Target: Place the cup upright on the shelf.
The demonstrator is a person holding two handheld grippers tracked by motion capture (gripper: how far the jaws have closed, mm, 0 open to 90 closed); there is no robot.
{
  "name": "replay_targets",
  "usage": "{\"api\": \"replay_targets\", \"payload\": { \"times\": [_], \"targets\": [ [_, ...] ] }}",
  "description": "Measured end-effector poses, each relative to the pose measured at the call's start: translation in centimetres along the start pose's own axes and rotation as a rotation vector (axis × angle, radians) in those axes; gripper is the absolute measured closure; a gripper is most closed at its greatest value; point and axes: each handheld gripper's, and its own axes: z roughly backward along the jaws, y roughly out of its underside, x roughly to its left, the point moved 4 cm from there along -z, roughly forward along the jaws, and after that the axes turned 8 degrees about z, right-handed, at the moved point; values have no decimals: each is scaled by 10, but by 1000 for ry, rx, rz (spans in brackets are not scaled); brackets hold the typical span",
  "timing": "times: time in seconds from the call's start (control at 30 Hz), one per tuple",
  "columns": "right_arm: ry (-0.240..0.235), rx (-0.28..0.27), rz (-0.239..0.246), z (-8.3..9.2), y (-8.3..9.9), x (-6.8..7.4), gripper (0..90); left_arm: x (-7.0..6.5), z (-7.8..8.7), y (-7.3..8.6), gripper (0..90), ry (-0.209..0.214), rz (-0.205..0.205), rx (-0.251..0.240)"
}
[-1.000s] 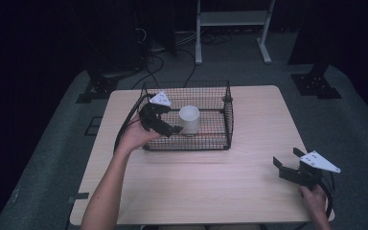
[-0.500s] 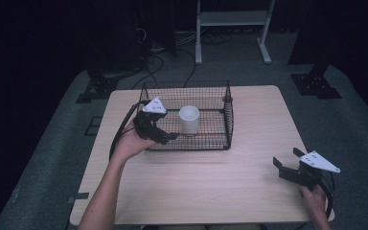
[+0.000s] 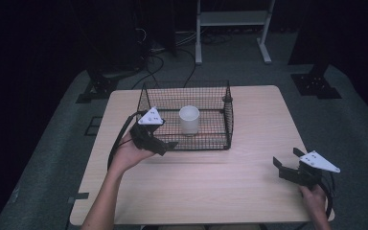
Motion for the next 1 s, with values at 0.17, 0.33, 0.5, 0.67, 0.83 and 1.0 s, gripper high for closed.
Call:
{"api": "replay_targets", "payload": {
  "times": [0.17, 0.33, 0.5, 0.67, 0.83, 1.0],
  "targets": [
    [0, 0, 0, 0, 0, 0, 131, -6, 2, 5, 69, 3, 2, -12],
    [0, 0, 0, 0, 0, 0, 131, -12, 5, 14, 69, 0, 10, -27],
    [0, 0, 1, 0, 0, 0, 131, -15, 7, 21, 69, -2, 20, -38],
    [0, 0, 3, 0, 0, 0, 131, -22, 8, 28, 69, 1, 26, -49],
    [0, 0, 2, 0, 0, 0, 131, -28, 8, 38, 68, 11, 38, -53],
    [2, 0, 0, 0, 0, 0, 130, -41, 11, 54, 68, 7, 56, -80]
  ]
}}
